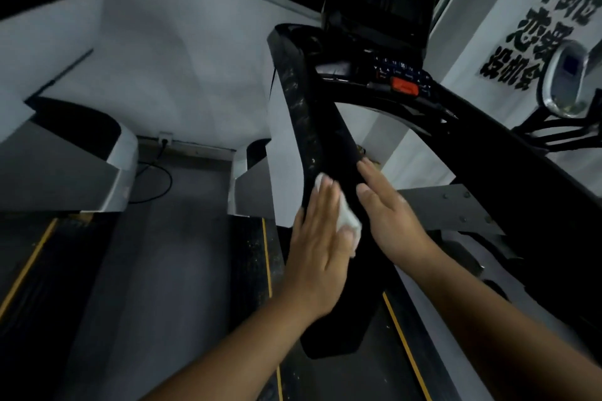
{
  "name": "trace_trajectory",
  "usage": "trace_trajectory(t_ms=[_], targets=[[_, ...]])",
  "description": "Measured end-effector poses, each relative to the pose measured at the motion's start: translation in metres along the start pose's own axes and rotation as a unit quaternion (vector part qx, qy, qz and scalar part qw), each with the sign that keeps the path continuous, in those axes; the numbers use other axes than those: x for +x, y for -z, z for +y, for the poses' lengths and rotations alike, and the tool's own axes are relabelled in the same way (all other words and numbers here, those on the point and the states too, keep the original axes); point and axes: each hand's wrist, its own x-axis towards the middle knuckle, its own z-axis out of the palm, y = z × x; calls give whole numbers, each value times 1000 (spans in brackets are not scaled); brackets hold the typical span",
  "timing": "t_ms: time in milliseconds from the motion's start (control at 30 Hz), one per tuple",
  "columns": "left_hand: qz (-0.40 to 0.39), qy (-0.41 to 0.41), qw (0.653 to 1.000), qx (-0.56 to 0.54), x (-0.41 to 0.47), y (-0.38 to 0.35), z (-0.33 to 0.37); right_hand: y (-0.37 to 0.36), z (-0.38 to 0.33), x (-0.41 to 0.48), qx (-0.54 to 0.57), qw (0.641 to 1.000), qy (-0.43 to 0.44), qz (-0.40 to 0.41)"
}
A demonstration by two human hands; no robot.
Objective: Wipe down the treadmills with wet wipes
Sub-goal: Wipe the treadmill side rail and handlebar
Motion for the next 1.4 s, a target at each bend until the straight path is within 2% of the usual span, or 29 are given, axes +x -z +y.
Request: trace_trajectory(t_ms=[67,200,400,533,600,733,767,867,933,1033,1100,1200,1300,1400], targets=[[-16,24,1000,2,-9,2,-13,3,2,3,-30,999,9,-14],[-41,97,994,42,51,23,-14,6,2,8,-96,994,37,-40],[-56,12,997,52,31,27,-32,16,-2,15,-176,977,31,-120],[-56,18,997,50,103,43,-44,13,-19,34,-217,962,-26,-163],[-61,-16,997,42,108,44,-45,12,-24,41,-229,959,-39,-163],[-90,-154,981,75,74,53,-80,8,-30,46,-222,963,-54,-145],[-88,-160,979,86,91,54,-88,7,-31,48,-214,966,-58,-133],[-83,-93,989,82,161,60,-76,-1,-38,57,-212,967,-82,-112],[-89,-122,986,68,171,59,-67,-4,-40,61,-218,967,-85,-100],[-114,-229,962,93,167,75,-85,-10,-42,62,-241,959,-126,-74],[-121,-230,952,164,201,83,-87,-12,-43,65,-257,952,-157,-57],[-202,-209,923,254,239,79,-58,-16,-44,70,-247,957,-149,-32],[-262,-275,898,223,231,78,-49,-17,-43,70,-218,970,-109,-11],[-291,-302,870,257,238,85,-57,-18,-45,68,-220,961,-167,-1]])
